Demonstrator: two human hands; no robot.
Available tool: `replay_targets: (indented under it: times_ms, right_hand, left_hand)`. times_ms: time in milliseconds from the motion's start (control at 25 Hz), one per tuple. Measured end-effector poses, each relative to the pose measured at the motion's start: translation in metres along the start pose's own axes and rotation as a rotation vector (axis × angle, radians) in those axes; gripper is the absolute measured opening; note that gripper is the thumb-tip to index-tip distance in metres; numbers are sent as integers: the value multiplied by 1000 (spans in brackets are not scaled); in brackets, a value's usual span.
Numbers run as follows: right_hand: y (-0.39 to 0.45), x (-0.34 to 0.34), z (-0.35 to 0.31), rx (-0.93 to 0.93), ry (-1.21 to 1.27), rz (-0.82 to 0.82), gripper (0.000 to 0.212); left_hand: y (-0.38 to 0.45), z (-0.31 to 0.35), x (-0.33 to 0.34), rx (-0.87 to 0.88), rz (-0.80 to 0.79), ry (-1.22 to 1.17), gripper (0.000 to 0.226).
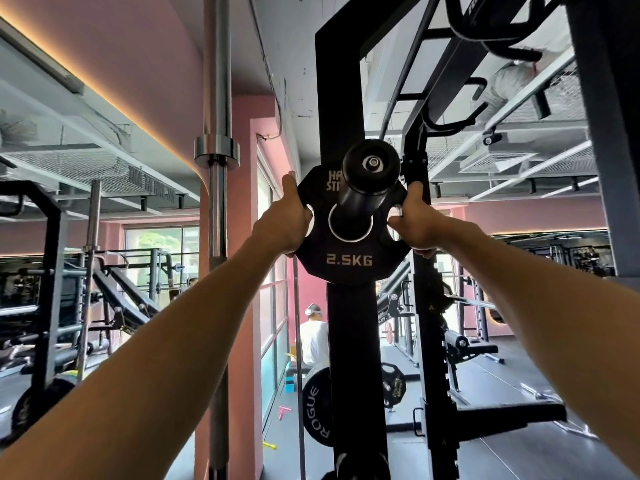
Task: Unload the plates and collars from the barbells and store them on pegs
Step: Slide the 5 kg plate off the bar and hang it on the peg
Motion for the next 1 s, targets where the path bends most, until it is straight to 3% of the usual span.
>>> replay_targets:
  times_ms: [200,360,520,1000]
  right_hand:
    - [-22,5,-8,99,-68,-58,34]
    - [-61,3,-6,146,-118,-100,49]
    - [-118,-6,3,83,-144,-146,70]
    - [-302,-44,18,26,-137,-374,88]
  left_hand:
    - [-18,5,-7,-9,-94,40,36]
    - [-70,6,-15,-40,-235,-18,34]
    - [-136,6,-24,-124,-427,-29,50]
    - [-289,98,-104,-238,-463,0,73]
Point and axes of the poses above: each hand's wrist, its own y-axis towards the middle knuckle, its own x-axis out of the palm, z = x × y, the point moved 3 cm from there along y, towards the middle knuckle, and after that the axes turned 2 degrees about z, right-handed, at the moved point
